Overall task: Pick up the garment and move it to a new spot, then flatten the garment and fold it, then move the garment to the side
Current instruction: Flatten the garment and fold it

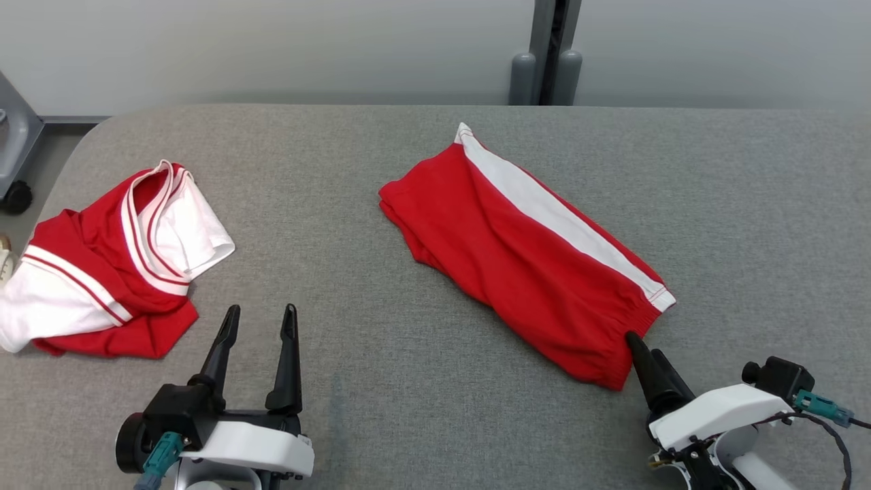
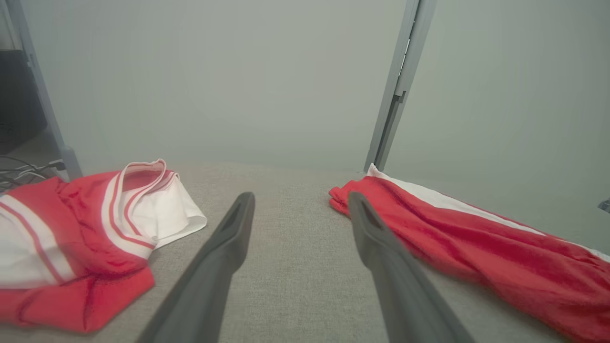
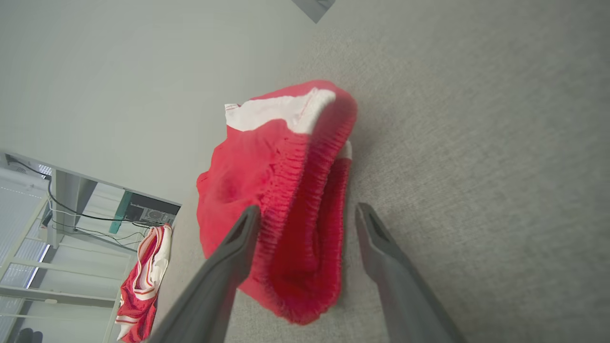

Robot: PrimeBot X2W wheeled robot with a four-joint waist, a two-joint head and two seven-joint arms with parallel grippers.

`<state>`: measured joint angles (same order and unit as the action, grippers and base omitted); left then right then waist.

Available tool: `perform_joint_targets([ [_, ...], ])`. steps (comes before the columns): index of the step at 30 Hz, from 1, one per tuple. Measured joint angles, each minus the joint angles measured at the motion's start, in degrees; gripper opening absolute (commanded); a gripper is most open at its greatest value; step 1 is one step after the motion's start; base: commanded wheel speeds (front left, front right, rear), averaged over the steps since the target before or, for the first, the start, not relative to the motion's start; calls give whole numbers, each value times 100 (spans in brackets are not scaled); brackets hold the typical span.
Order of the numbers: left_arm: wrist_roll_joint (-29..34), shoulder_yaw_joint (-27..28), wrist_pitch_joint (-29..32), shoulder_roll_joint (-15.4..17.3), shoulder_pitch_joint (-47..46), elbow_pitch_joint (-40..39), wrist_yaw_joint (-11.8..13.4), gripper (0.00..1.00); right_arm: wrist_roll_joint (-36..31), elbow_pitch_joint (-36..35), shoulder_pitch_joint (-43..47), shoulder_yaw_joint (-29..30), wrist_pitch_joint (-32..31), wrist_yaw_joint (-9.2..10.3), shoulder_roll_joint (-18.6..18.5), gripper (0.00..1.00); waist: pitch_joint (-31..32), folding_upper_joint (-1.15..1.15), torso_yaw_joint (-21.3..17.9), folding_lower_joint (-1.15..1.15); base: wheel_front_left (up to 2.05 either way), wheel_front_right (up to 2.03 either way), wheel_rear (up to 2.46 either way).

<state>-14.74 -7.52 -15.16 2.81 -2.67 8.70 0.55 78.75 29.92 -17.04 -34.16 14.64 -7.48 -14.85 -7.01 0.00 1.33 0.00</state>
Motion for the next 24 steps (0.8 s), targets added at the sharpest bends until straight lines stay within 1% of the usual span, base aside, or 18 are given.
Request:
perform_joint_targets([
  [3, 1, 15, 0, -1, -19, -2, 0, 100, 96, 260, -154, -34, -5, 0, 93, 100, -84, 0, 81, 0, 0, 0, 0],
  [7, 1, 11, 1, 0, -66, -29, 0, 100, 245, 388, -344, -67, -57, 1, 138, 100, -216, 0, 151, 0, 0, 0, 0],
  [15, 1, -78, 1, -1, -236, -48, 0, 100, 543, 573, -636, -46, -236, 8, 124, 100, -449, 0, 250, 0, 0, 0, 0],
  [24, 7, -141, 0, -1, -453, -32, 2, 100, 859, 598, -945, 34, -475, 33, 77, 100, -675, 0, 491, 0, 0, 0, 0],
])
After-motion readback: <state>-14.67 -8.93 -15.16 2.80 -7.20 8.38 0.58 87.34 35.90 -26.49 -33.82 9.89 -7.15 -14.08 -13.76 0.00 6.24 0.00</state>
